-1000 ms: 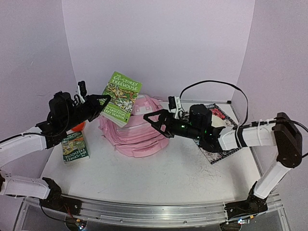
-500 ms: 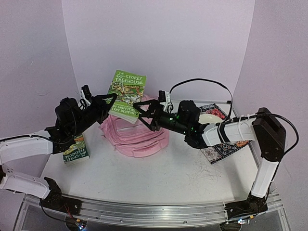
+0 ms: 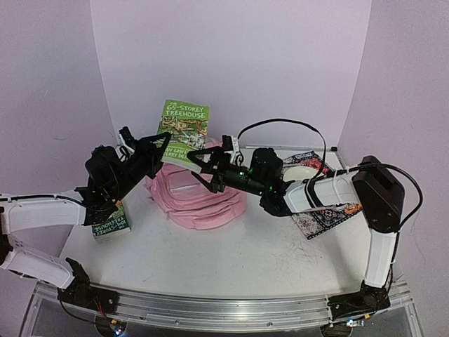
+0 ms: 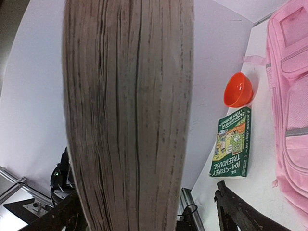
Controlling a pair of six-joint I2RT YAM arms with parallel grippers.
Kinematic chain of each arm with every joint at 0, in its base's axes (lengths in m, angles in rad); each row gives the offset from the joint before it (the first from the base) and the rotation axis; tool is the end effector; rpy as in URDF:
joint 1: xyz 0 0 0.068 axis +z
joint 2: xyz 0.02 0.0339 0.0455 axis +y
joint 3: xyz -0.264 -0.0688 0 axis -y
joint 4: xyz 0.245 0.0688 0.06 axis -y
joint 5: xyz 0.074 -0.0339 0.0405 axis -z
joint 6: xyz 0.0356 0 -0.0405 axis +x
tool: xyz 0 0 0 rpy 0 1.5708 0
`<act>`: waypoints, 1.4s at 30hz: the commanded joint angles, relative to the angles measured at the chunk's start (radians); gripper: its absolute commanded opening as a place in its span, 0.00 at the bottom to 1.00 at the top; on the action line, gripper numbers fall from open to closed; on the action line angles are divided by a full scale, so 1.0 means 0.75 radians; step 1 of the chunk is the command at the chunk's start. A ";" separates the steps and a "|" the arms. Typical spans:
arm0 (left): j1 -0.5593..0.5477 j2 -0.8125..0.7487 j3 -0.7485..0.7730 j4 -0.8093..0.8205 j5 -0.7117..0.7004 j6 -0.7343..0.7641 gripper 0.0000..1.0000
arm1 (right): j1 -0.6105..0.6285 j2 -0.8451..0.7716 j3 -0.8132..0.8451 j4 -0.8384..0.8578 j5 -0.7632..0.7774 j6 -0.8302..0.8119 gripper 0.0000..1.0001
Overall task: Pack the student bag
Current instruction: Pass from the left arm to the right
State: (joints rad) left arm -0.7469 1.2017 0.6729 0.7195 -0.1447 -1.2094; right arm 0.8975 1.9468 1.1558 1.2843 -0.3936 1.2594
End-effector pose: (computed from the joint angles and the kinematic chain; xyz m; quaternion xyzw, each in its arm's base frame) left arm 0.2044 -0.1823 0.3086 -0.1998 0.6052 -0.6123 0.4678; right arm 0.2550 0.3416 0.2776 -0.0745 0.5251 0.7892 0.3095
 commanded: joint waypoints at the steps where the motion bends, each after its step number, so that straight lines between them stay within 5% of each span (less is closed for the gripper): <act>1: -0.027 -0.004 0.008 0.311 -0.032 -0.075 0.00 | 0.018 0.048 0.103 0.373 -0.102 0.041 0.90; 9: -0.047 0.002 -0.047 0.340 -0.087 -0.131 0.00 | 0.017 0.035 0.111 0.489 -0.112 0.047 0.81; 19: -0.061 -0.022 -0.145 0.349 -0.147 -0.197 0.00 | 0.008 -0.015 0.065 0.595 -0.106 0.040 0.56; 27: -0.068 -0.010 -0.190 0.349 -0.147 -0.196 0.00 | 0.000 -0.029 0.039 0.653 -0.123 0.059 0.20; 31: -0.068 -0.045 -0.245 0.344 -0.159 -0.134 0.13 | -0.024 -0.076 -0.045 0.663 -0.130 0.057 0.00; 37: -0.066 -0.118 -0.272 0.174 -0.169 0.049 0.40 | -0.084 -0.153 -0.179 0.666 -0.166 0.077 0.00; 42: -0.056 -0.138 -0.203 -0.070 -0.106 0.408 0.63 | -0.141 -0.222 -0.296 0.667 -0.178 0.091 0.00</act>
State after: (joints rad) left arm -0.8030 1.1389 0.4546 0.7582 -0.2392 -1.1451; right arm 0.8404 1.8705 0.9800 1.2772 -0.5121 1.3330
